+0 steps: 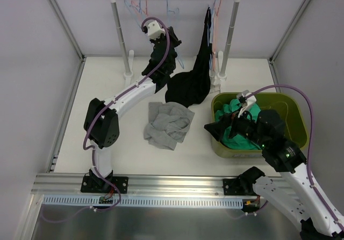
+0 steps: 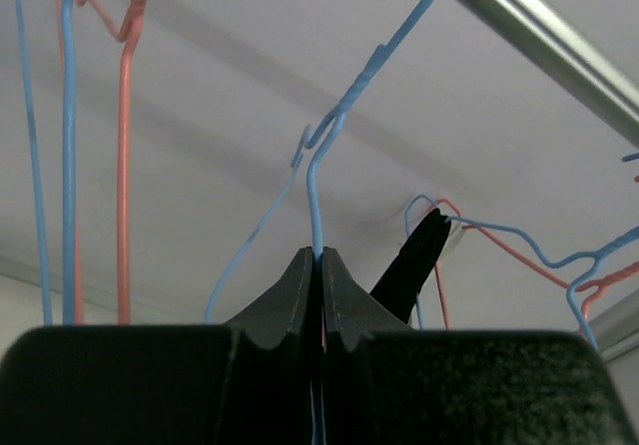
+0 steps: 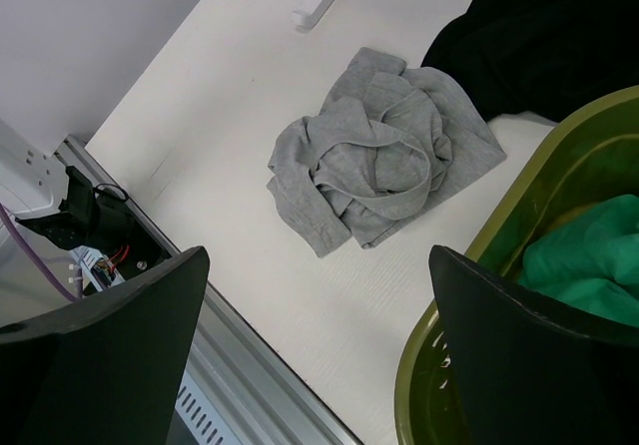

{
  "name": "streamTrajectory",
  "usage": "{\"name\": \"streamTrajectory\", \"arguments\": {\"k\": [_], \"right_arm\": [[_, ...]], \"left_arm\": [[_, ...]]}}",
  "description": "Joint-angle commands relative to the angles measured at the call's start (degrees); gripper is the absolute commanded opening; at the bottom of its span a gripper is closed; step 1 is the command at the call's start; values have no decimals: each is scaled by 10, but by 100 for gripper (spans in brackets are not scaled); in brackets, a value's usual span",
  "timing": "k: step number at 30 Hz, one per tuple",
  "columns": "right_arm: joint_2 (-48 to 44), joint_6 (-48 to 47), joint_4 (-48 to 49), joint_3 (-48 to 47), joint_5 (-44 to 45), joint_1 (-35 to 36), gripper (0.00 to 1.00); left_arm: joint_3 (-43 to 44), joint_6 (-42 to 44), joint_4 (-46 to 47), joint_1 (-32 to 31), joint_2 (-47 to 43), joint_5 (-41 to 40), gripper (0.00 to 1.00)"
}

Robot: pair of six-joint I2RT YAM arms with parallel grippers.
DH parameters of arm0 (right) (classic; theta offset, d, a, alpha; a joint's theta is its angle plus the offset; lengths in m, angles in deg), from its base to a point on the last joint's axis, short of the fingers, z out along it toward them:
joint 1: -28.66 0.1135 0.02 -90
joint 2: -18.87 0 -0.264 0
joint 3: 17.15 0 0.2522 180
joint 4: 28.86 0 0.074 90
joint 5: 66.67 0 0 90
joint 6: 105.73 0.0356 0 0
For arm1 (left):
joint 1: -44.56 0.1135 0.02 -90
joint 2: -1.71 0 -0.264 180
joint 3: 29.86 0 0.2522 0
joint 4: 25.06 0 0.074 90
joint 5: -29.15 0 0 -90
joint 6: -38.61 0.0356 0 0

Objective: Remove the tank top from the hanger

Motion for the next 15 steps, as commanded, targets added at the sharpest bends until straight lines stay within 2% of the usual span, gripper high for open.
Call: {"name": "streamTrajectory", "arguments": {"k": [1,2,3,4,7,9,10,12,13,14,15], "right_arm": [[3,-13,11,-3,-1,-2,99],[4,-14,11,-2,0,-2,99],[8,-16,13,1,2,-2,99],[11,-16,14,4,4,-1,99],[31,-19,20,8,-4,-2,99],[43,-17,31,9,-19,-2,100],[56,-17,35,8,-37,-2,100],[71,-18,46,7,-51,-2,100],[92,-20,51,6,-62,-1,99],[104,-20,53,1,-69,0,99],[117,-21,61,-1,-79,3,99]], "left_arm": [[-46,-41,8,6,-49,0,0],[-57,-46,9,7,-56,2,0],[-75,-48,9,6,-64,3,11],[-84,-52,9,7,-79,7,16],[-111,-45,9,6,-116,29,17],[-140,-43,9,6,-143,46,26],[-152,-44,9,6,-170,50,44],[-186,-48,5,5,-201,61,66],[-196,-47,2,5,-235,76,88],[-217,-47,-13,6,-252,84,97],[-227,-46,-22,5,-272,94,99]]}}
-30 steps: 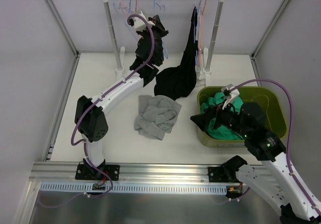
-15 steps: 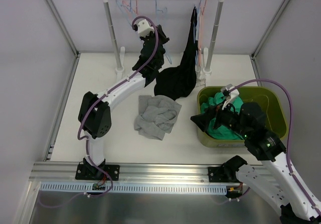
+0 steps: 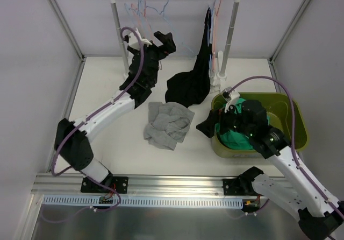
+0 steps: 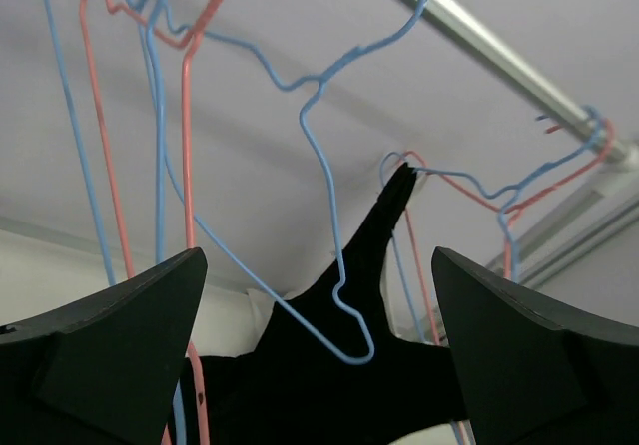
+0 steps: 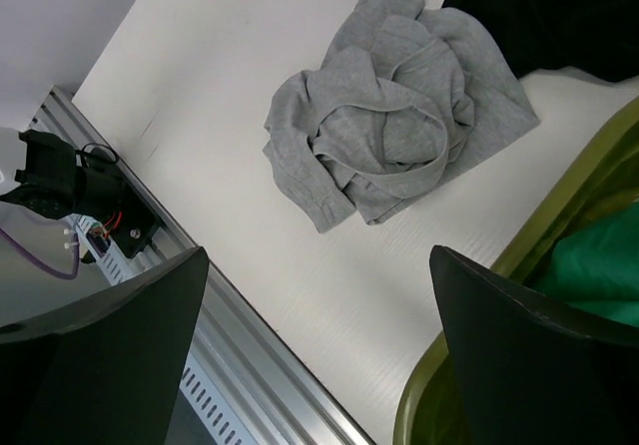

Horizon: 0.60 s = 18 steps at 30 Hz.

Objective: Remove the tank top from the hanger

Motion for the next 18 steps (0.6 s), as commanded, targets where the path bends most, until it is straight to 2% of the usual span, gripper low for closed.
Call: {"name": "streamTrajectory", "arguments": {"k": [1,4,7,8,13,18], "right_arm": [[42,-12,49,-7,-44,7,99],[109,-25,70,-15,-14,32,99],[202,-38,85,-37,29,56,99],[258,-41,85,-49,36,63,99],[415,-67,67,-147,73,126,99],[572,-94,45,-222,156,185,99]], "left_arm": [[-35,-6,-6,6,-124,60,99],[-95,-16,-35,5,-209,95,99],[-161,-24,-56,5,-300,146,99],[-185,-27,-70,6,-323,174,99],[-268,-32,-207,6,-499,247,99],[-317,-2,-350,6,-630,257,99]]}}
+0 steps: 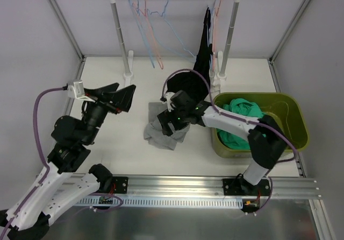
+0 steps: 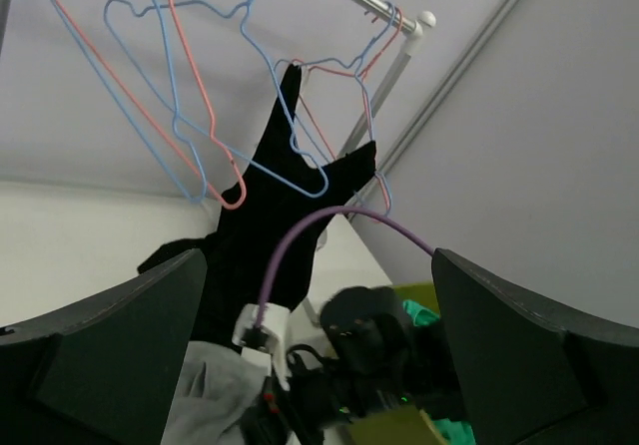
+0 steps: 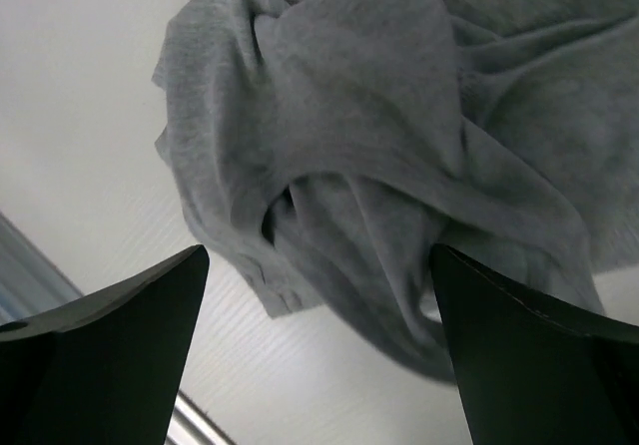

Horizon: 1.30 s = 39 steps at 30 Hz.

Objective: Remove the tank top from the hanger

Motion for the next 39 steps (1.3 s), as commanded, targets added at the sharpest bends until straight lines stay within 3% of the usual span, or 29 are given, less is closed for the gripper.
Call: {"name": "streamTrajectory", "arguments": {"k": [1,5,10,13,14,15,19,27,35,39], "right_arm": [[87,-28,-24,-67,84,32,100],[189,-11,-46,-135,126,47,99],[250,42,-43,-136,203,64,97],[246,69,-18,-116,209,71,48],[227,68,-1,-111,210,73,13],[214,67,3,-103,214,76,0],[101,57,48,-75,186,77,0],[-110,15,41,-110,229,73,0],[-255,-52,-105,-238,295,57,0],[-315,-66,-169,-300,280,-26,0]], "left_arm": [[-13,22,-132,3,-74,37,99],[10,50,-247,2,-127,54,99],[24,87,-331,3,-182,73,99],[-24,116,-352,2,-221,79,99],[-39,120,-354,2,-230,76,99],[-52,123,-357,3,-241,75,99],[-114,115,-358,3,-283,66,99],[-113,122,-365,3,-294,34,99],[-120,110,-367,3,-339,-13,99],[-123,101,-370,3,-373,-25,99]]}}
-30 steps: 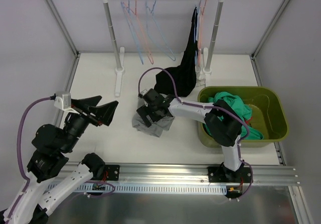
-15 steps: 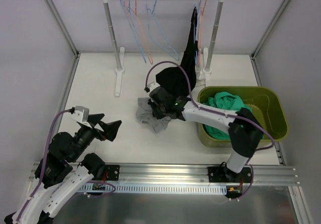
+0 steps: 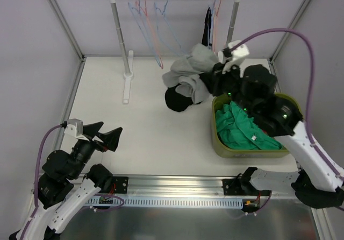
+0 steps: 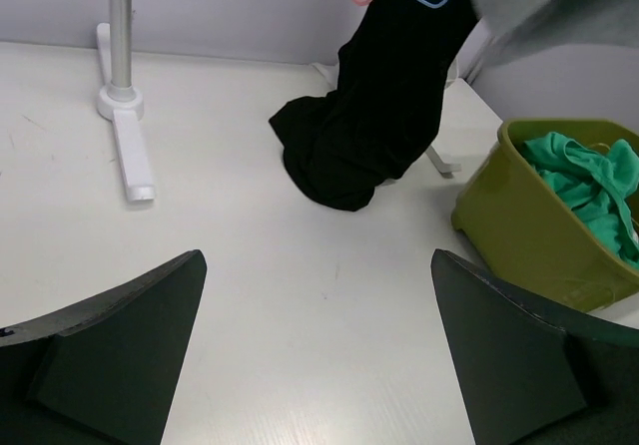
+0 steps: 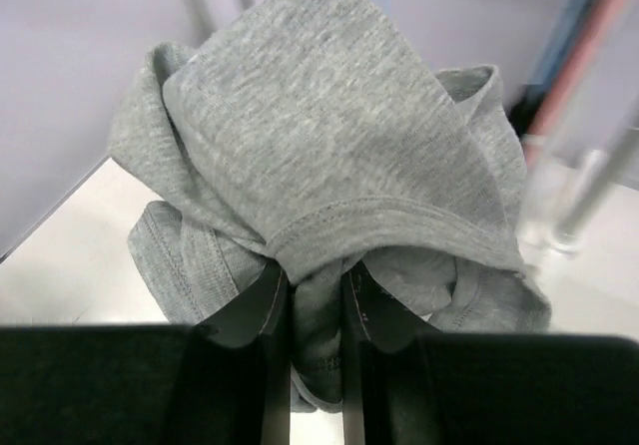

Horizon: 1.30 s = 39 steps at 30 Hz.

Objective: Remove the tank top from the hanger

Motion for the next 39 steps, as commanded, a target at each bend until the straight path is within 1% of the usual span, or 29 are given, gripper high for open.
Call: {"name": "streamTrajectory", "arguments": {"k": [1,3,5,6,11,13,14,15,16,17,18,20,21,22,23,24,25,26,27,28,29,30,32,33,34,35,37,38,39], "right_arm": [[-50,-31,-112,-61,24,-71,0],[-79,-28,-145,-72,26,-120,0],[-104,-8,-173,-51,30,-144,0],[-137,3,-174,-31,36,-162,0],[-207,53,-187,129,66,-236,0],[-215,77,-186,179,63,-298,0],[-212,78,-181,230,45,-357,0],[-205,99,-172,257,-7,-390,0],[-197,105,-137,287,-33,-425,0],[-171,111,-114,349,-59,-492,0],[-151,119,-96,373,-114,-521,0],[-89,137,-57,411,-174,-589,0],[-75,139,-46,439,-196,-595,1],[-66,146,-31,450,-196,-597,6],[-61,146,-28,459,-202,-597,16],[-66,150,-26,460,-203,-597,30],[-76,153,-29,460,-200,-597,55],[-106,157,-35,455,-187,-597,58],[-125,157,-51,439,-174,-597,65],[-141,158,-61,426,-164,-598,69],[-158,154,-72,413,-123,-598,72],[-183,149,-98,381,-108,-598,78],[-193,131,-128,345,-62,-598,82],[-197,123,-156,329,-48,-598,89],[-199,116,-167,304,-35,-598,92],[-200,109,-177,295,-15,-598,94],[-219,106,-192,292,-6,-598,100],[-227,107,-191,294,-9,-598,99],[-235,110,-191,297,-14,-598,99]], "left_arm": [[-7,-6,6,3,-37,-28,99],[-7,-13,6,3,-46,-34,99],[-8,-19,5,3,-51,-40,99],[-8,-22,5,3,-53,-54,99],[-2,-46,-6,3,-56,-90,99],[8,-59,-13,3,-54,-121,99],[14,-74,-18,3,-53,-132,99],[20,-79,-20,3,-47,-138,99],[35,-85,-22,3,-44,-143,99],[45,-92,-23,2,-39,-143,99],[56,-98,-22,3,-25,-138,99],[98,-102,-22,2,-8,-118,99],[129,-102,-23,2,28,-107,99],[144,-104,-23,3,44,-97,99],[160,-104,-22,3,79,-76,99],[191,-102,-22,3,98,-63,99],[207,-100,-21,3,123,-55,99],[223,-100,-22,3,174,-41,99],[257,-100,-20,2,202,-32,99],[273,-99,-19,3,233,-21,99],[291,-100,-17,3,290,-7,99],[326,-100,-16,3,319,20,99],[360,-113,-11,3,400,42,99],[391,-116,-8,3,424,61,99],[406,-119,-2,2,446,71,99],[421,-118,16,2,490,82,99],[477,-113,31,0,538,109,99],[502,-108,35,-4,590,114,99],[555,-103,35,-11,615,116,99]]}}
